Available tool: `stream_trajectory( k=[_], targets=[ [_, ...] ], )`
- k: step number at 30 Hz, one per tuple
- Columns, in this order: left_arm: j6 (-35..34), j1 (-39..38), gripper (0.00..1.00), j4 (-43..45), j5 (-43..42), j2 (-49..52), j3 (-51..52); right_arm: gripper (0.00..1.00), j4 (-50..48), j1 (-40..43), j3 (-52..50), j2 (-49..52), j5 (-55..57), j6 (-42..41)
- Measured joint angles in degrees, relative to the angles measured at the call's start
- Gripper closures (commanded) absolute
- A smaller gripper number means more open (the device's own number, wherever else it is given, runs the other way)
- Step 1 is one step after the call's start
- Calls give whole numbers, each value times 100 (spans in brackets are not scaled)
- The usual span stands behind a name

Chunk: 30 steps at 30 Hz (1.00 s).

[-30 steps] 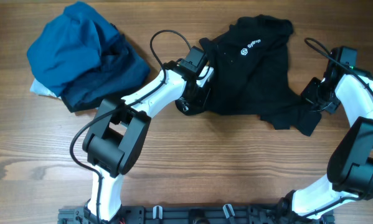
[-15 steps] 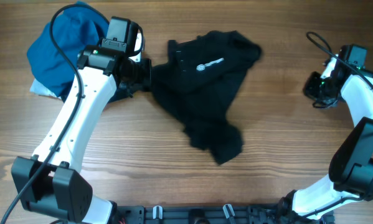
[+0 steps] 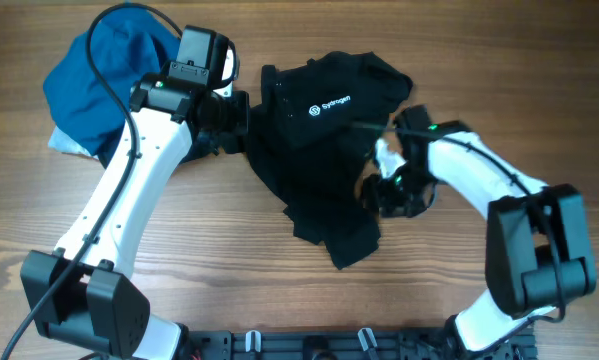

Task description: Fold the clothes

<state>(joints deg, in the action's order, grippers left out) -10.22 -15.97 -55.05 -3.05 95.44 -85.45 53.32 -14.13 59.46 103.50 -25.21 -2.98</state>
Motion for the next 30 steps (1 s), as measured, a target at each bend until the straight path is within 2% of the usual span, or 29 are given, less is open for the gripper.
stream_trajectory(
  k=[3, 8, 13, 20, 21, 22, 23, 24, 27, 30],
  targets=[
    [2, 0, 96, 48, 0, -28, 0, 95, -197, -313, -63, 0, 79, -81],
    [2, 0, 96, 195, 0, -308, -2, 96, -514, -133, 39, 0, 407, -564],
    [7, -92, 96, 216, 0, -782, -358, 96, -151, 1180, 1305, 0, 765, -702],
    [9, -739, 96, 752, -63, -1781, -925, 94, -55, 3045, 3305, -26, 977, -723],
    [11, -796, 96, 776, -63, -1856, -946, 92, -24, 3185, 3447, -35, 981, -699],
    [31, -852, 96, 793, -63, -1904, -953, 83, -2, 3263, 3532, -37, 975, -651],
    [57, -892, 96, 791, -66, -1917, -957, 62, 55, 3300, 3593, -46, 955, -573],
    [76, -922, 96, 774, -63, -1902, -957, 48, 136, 3294, 3602, -48, 933, -494],
    [101, -929, 96, 660, -61, -1727, -957, 36, 442, 3174, 3602, -48, 890, -376],
    [114, -994, 77, 345, -63, -1355, -955, 30, 662, 3077, 3598, -48, 881, -409]
  ],
)
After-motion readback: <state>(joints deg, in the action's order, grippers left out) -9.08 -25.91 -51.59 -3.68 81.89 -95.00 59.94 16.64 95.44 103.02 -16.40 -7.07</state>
